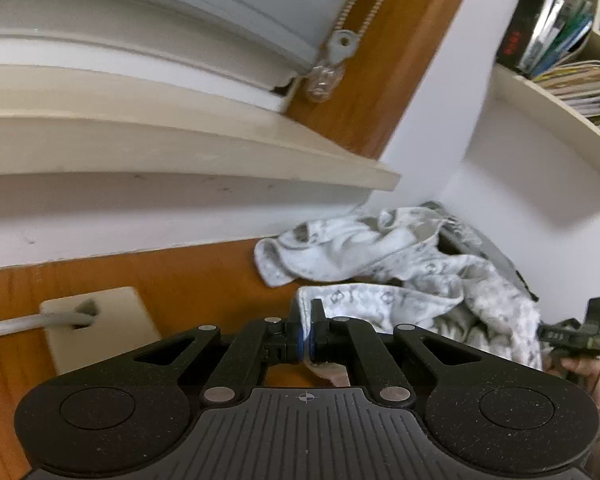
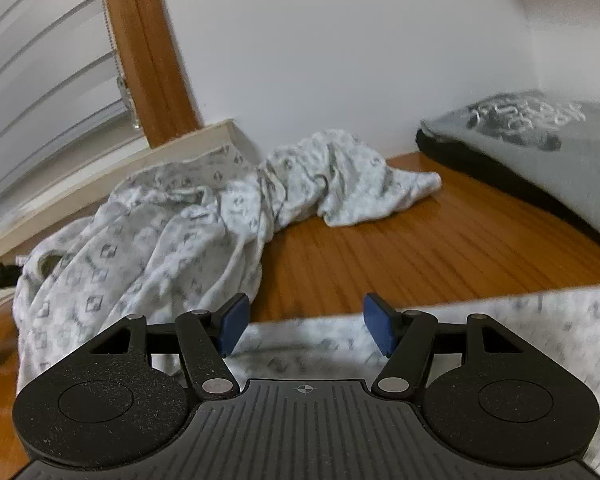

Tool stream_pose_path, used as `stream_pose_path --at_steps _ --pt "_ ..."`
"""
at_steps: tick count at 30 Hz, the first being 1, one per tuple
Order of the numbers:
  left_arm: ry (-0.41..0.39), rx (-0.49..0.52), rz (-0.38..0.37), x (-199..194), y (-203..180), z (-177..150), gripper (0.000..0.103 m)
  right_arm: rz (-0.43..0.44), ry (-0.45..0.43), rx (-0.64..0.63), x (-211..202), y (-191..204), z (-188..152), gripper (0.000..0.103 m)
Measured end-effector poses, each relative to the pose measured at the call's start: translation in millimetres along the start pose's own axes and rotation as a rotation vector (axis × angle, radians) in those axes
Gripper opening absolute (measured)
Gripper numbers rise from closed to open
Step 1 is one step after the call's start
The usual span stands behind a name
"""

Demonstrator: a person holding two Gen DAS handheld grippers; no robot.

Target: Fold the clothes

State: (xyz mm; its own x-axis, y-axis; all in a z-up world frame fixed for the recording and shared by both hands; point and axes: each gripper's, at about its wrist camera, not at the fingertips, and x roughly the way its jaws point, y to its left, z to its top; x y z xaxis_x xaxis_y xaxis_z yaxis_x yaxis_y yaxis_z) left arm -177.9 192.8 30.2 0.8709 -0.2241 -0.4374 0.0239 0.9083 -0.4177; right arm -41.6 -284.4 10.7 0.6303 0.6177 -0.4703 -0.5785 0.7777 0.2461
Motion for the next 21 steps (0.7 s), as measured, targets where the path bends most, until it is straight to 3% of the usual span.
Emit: stream_pose_path --at_steps 8,14,16,21 --pt "-0.028 0.045 0.011 -8.7 -5.8 7.5 0.003 0.008 0.004 -0.145 13.3 44.3 44.2 0.063" --pt "-0.025 0.069 0.029 -9.4 -6.0 4.3 0.003 -0.005 0.02 -0.227 45.1 77.6 80.1 0.064" --pt "-0.016 0.071 0.036 -7.0 -5.6 2.4 0.003 0.026 0.028 -0.205 58.9 83.3 90.7 0.066" --pt "-0.01 0.081 0.048 -5.4 -12.8 -1.2 0.003 0.091 0.045 -0.004 91.2 78.9 111.9 0.069"
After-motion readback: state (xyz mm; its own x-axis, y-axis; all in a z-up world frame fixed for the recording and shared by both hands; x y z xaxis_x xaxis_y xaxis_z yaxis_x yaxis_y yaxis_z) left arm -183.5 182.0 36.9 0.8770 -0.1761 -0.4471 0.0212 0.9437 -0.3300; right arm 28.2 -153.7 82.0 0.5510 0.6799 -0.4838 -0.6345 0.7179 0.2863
